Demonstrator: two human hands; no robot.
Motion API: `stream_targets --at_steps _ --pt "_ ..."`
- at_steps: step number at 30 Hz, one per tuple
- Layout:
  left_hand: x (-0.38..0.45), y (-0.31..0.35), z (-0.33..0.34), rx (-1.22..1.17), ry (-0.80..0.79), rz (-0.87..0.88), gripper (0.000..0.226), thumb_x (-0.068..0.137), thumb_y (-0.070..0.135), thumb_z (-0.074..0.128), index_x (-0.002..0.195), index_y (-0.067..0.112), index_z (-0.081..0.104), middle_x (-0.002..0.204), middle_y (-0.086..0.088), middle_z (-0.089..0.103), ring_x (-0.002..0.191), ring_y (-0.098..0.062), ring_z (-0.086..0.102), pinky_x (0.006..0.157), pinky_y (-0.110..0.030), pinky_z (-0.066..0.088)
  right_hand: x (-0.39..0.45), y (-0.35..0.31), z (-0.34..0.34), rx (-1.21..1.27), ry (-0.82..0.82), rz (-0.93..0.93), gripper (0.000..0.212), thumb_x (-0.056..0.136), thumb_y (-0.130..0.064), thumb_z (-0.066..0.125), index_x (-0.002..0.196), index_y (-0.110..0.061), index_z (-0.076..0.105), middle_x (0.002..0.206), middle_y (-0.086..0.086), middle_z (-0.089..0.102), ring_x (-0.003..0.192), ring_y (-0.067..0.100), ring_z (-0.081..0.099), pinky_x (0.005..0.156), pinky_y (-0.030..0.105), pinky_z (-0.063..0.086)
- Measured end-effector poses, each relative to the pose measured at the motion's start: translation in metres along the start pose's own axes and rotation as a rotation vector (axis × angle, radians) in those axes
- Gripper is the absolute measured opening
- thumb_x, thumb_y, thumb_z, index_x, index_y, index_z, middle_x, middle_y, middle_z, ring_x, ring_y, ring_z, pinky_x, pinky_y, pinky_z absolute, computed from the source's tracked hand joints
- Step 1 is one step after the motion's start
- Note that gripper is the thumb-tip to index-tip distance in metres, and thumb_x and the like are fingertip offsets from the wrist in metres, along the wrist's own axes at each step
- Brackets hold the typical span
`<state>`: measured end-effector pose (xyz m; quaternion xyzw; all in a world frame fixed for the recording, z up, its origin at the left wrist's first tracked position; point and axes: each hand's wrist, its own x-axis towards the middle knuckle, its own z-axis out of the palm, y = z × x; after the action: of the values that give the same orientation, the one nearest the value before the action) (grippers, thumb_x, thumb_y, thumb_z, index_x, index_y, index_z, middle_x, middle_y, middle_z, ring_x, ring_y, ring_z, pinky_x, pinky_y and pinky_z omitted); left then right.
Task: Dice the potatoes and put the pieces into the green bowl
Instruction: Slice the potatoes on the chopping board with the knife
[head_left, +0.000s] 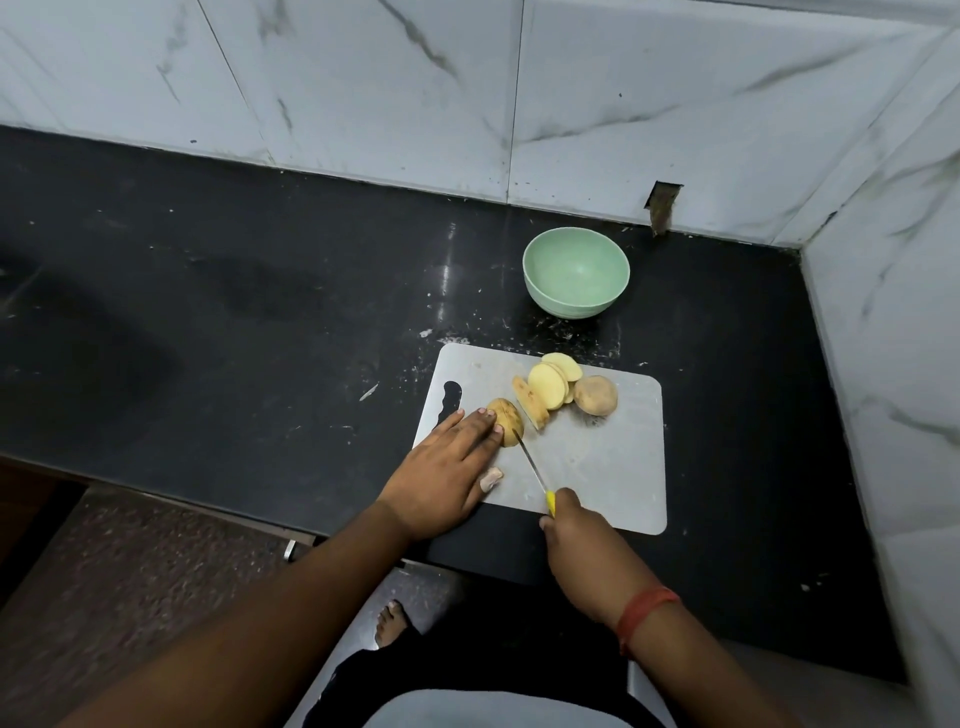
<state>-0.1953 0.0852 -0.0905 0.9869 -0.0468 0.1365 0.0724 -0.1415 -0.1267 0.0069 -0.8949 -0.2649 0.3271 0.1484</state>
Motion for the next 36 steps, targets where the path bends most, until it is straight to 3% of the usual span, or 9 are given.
stream_targets --at_steps 5,10,15,20,25,27,32,36 --pt "-0.003 0.0 -0.001 -0.057 -0.002 -0.013 0.056 0.107 0.042 0.037 0.145 0.003 0.051 0.148 -0.018 0.05 0.14 -0.029 0.045 0.124 -0.041 0.022 0.028 -0.023 -0.009 0.0 -0.003 0.019 0.019 0.103 -0.021 0.036 0.115 -0.006 0.04 0.104 0.015 0.062 0.087 0.029 0.06 0.065 0.03 0.036" --pt "-0.004 0.0 -0.001 -0.075 0.025 -0.004 0.054 0.106 0.038 0.04 0.141 0.0 0.054 0.145 -0.018 0.054 0.138 -0.029 0.048 0.124 -0.041 0.022 0.041 -0.031 -0.008 -0.001 -0.016 0.047 0.018 0.102 -0.017 0.037 0.116 -0.005 0.039 0.106 0.016 0.061 0.093 0.03 0.062 0.064 0.029 0.036" --pt "-0.004 -0.002 0.0 -0.083 0.015 0.011 0.051 0.107 0.036 0.04 0.14 0.0 0.056 0.143 -0.018 0.055 0.137 -0.03 0.049 0.125 -0.039 0.019 0.046 -0.035 -0.005 -0.013 -0.026 0.075 0.016 0.099 -0.011 0.037 0.113 -0.005 0.039 0.104 0.017 0.062 0.08 0.028 0.057 0.061 0.029 0.036" --pt "-0.002 -0.001 -0.001 -0.087 -0.01 -0.006 0.054 0.107 0.038 0.039 0.144 0.002 0.053 0.147 -0.016 0.052 0.141 -0.029 0.045 0.126 -0.038 0.017 0.049 -0.034 -0.006 -0.01 -0.012 0.08 0.014 0.099 -0.01 0.036 0.112 -0.005 0.039 0.102 0.017 0.062 0.087 0.032 0.061 0.062 0.03 0.036" --pt "-0.003 -0.002 0.001 -0.093 -0.025 -0.01 0.055 0.107 0.04 0.038 0.146 0.002 0.051 0.149 -0.016 0.05 0.142 -0.028 0.043 0.125 -0.041 0.022 0.048 -0.033 -0.007 -0.027 -0.008 0.078 0.008 0.098 -0.012 0.035 0.106 -0.01 0.037 0.085 0.009 0.055 0.065 0.021 0.049 0.048 0.03 0.029" --pt "-0.003 -0.002 0.002 -0.094 -0.022 -0.01 0.055 0.107 0.04 0.038 0.145 0.002 0.051 0.149 -0.016 0.05 0.142 -0.029 0.043 0.125 -0.041 0.021 0.051 -0.034 -0.005 -0.05 -0.019 0.077 0.011 0.097 -0.01 0.036 0.108 -0.009 0.038 0.076 0.004 0.049 0.061 0.017 0.046 0.045 0.029 0.028" --pt "-0.002 -0.003 0.003 -0.097 -0.02 -0.012 0.055 0.107 0.04 0.037 0.145 0.003 0.053 0.149 -0.015 0.051 0.142 -0.028 0.043 0.126 -0.038 0.017 0.056 -0.036 -0.009 -0.069 -0.079 0.1 0.02 0.098 -0.01 0.037 0.118 -0.007 0.037 0.083 0.006 0.05 0.064 0.017 0.047 0.047 0.027 0.028" --pt "-0.002 -0.002 0.002 -0.089 -0.019 -0.015 0.054 0.107 0.04 0.038 0.144 0.004 0.053 0.149 -0.014 0.051 0.142 -0.027 0.043 0.126 -0.038 0.017 0.065 -0.04 -0.013 -0.111 -0.126 0.131 0.024 0.096 -0.007 0.039 0.12 -0.004 0.036 0.075 0.004 0.046 0.062 0.014 0.047 0.049 0.025 0.029"
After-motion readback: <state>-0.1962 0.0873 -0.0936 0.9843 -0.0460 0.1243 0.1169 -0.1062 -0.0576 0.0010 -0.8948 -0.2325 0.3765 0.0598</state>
